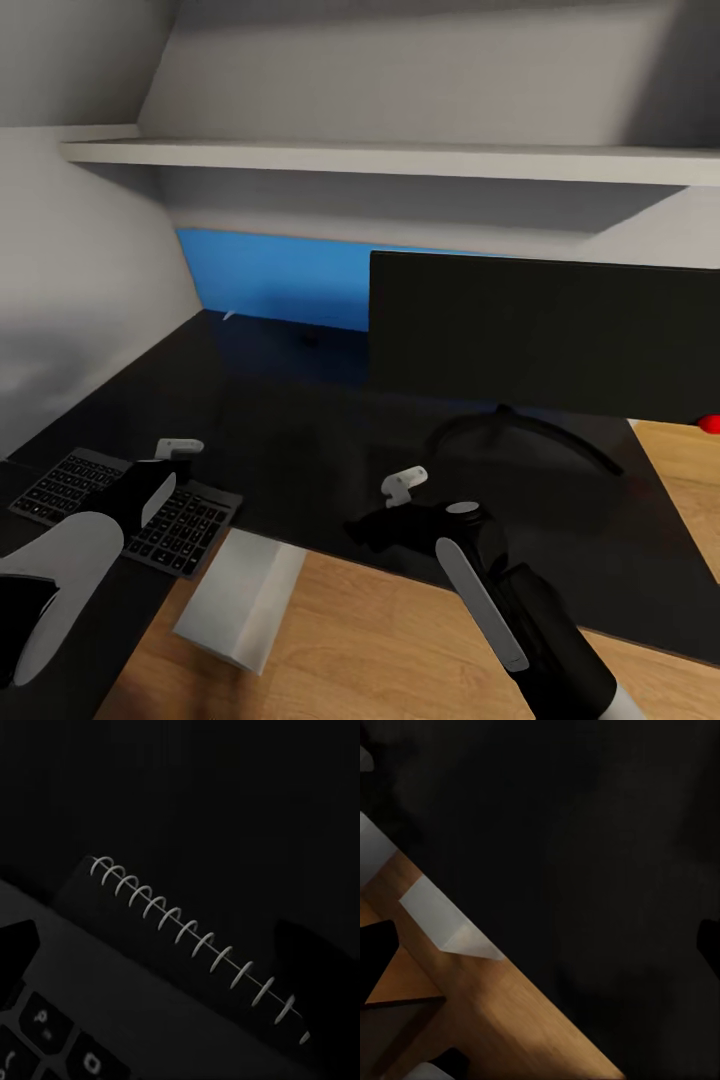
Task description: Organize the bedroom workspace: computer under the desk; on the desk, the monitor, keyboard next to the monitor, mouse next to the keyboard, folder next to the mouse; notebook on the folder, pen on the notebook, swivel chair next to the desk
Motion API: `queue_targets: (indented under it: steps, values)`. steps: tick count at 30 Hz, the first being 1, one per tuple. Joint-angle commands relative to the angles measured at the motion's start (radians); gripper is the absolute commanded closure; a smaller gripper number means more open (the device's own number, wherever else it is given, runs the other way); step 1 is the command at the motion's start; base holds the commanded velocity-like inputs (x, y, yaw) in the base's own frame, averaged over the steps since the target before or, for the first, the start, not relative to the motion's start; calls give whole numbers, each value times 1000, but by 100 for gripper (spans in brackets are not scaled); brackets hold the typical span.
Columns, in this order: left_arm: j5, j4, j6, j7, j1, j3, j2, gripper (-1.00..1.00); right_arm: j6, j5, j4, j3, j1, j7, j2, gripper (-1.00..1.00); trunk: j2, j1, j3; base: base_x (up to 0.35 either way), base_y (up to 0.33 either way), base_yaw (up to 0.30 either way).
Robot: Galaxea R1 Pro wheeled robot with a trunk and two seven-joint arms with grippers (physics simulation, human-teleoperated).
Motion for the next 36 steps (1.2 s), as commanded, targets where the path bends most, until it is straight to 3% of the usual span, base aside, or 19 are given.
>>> queue_targets:
  steps: [1,14,21,36]
  values:
    - [18,64,8,5,0,-8,1,-100,3,-10,-1,1,-1,-10,-1,-100,0,0,-1,-17,0,0]
    - [21,64,8,5,0,-3,1,-100,3,-10,-1,-3,-1,-10,-2,-100,0,0,-1,-101,-17,0]
    - [21,64,7,5,0,-3,-1,-100,3,-11,-1,-37,-1,-10,1,-100,0,0,-1,-17,-3,0]
    - [26,63,10,4,0,-2,-2,-100,3,-11,-1,-38,-1,-10,1,-100,0,0,-1,-68,0,0]
